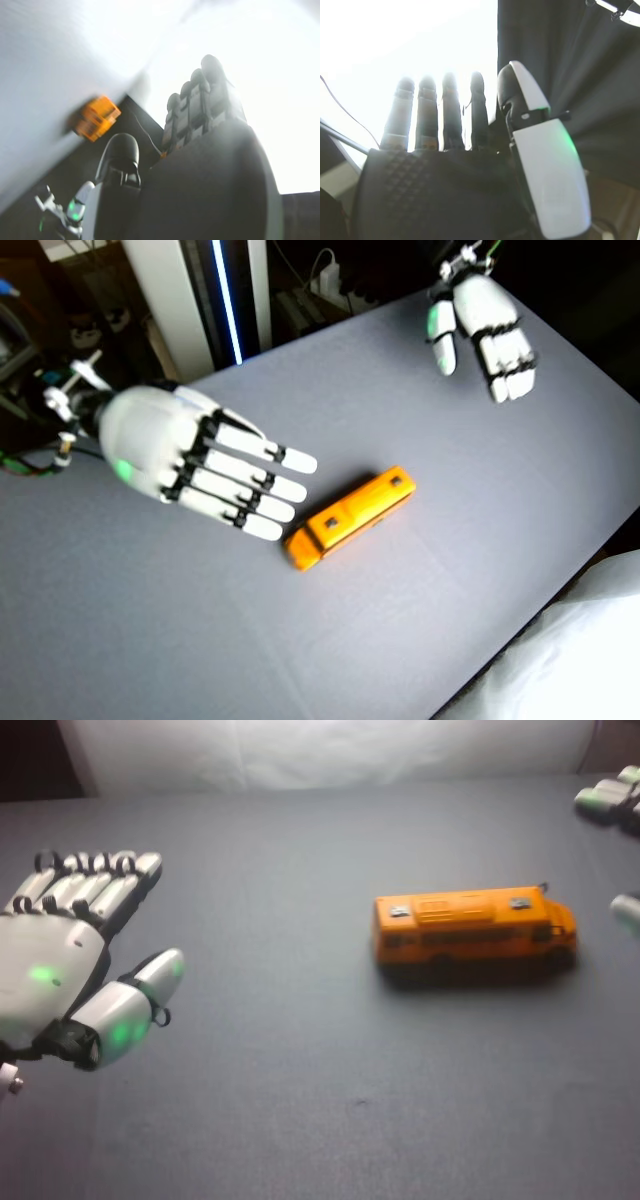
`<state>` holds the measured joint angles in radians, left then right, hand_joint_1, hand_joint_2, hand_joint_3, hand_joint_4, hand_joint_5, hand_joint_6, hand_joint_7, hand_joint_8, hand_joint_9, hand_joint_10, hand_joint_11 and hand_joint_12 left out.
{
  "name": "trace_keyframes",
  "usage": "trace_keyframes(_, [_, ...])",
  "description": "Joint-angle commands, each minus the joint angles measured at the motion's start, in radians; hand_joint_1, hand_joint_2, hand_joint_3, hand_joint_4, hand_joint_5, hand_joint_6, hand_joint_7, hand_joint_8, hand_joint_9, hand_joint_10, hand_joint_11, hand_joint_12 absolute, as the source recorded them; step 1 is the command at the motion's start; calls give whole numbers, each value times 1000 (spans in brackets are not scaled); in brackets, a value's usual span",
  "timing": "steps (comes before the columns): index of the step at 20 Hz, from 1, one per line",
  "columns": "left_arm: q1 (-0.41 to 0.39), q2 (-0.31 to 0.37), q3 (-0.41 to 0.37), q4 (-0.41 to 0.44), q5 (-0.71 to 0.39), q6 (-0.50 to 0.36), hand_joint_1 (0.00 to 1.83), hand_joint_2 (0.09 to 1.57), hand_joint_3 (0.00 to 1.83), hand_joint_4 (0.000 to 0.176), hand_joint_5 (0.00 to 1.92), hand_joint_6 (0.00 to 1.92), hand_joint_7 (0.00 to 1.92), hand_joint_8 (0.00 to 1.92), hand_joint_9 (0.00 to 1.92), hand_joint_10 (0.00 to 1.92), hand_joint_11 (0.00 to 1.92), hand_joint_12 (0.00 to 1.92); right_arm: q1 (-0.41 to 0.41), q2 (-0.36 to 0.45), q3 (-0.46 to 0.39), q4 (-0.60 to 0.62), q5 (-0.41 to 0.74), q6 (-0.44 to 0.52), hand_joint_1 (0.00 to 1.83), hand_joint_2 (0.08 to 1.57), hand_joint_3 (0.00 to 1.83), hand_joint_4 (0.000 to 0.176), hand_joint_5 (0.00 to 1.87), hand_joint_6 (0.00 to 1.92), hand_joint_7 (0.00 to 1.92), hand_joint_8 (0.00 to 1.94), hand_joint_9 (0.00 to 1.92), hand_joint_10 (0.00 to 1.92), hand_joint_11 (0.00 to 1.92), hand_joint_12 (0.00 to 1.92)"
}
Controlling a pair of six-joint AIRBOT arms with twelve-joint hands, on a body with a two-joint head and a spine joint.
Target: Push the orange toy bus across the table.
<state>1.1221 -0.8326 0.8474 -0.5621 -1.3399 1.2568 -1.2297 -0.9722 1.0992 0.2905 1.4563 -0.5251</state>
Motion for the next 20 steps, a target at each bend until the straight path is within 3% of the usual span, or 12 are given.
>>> trace_keyframes(1, [-4,10,-7,70,-180,-22,0,1485,0,0,137,0,142,0,106,3,16,200,5,5,-4,12,171,7,1025,1383,7,0,393,3,290,1,172,7,93,61])
trace_keyframes(3, [6,12,-17,80,-239,-41,0,1454,0,0,144,2,132,0,96,1,43,187,5,9,-8,15,201,7,1036,1407,9,0,369,1,279,1,166,2,83,64])
trace_keyframes(6, [29,16,-21,120,-306,-119,0,1457,0,0,128,2,122,0,78,2,2,113,5,14,-11,19,221,7,1051,1372,0,0,394,3,353,5,311,13,222,123])
trace_keyframes(8, [33,27,-34,148,-350,-122,0,1533,19,0,77,0,51,0,23,0,0,0,5,18,-20,17,260,7,1065,1391,2,0,378,0,390,8,377,13,286,132])
trace_keyframes(11, [41,30,-43,160,-392,-122,0,1532,14,0,60,5,44,4,15,4,0,0,5,25,-27,-4,297,7,1112,1401,2,0,376,0,405,6,376,5,283,117])
trace_keyframes(14, [46,30,-45,175,-395,-146,0,1547,9,0,124,8,111,8,93,11,37,17,5,30,-33,-23,306,7,1038,1427,9,0,305,0,371,0,341,0,267,100])
trace_keyframes(18, [48,32,-40,183,-395,-175,0,1514,0,0,123,7,118,6,74,2,0,0,23,42,-51,-76,307,7,1207,1393,0,0,257,1,352,4,344,5,300,87])
trace_keyframes(20, [48,32,-42,202,-396,-192,198,1386,0,0,82,4,107,6,72,9,28,11,37,45,-54,-105,307,7,1358,1373,0,0,285,9,341,5,340,4,325,68])
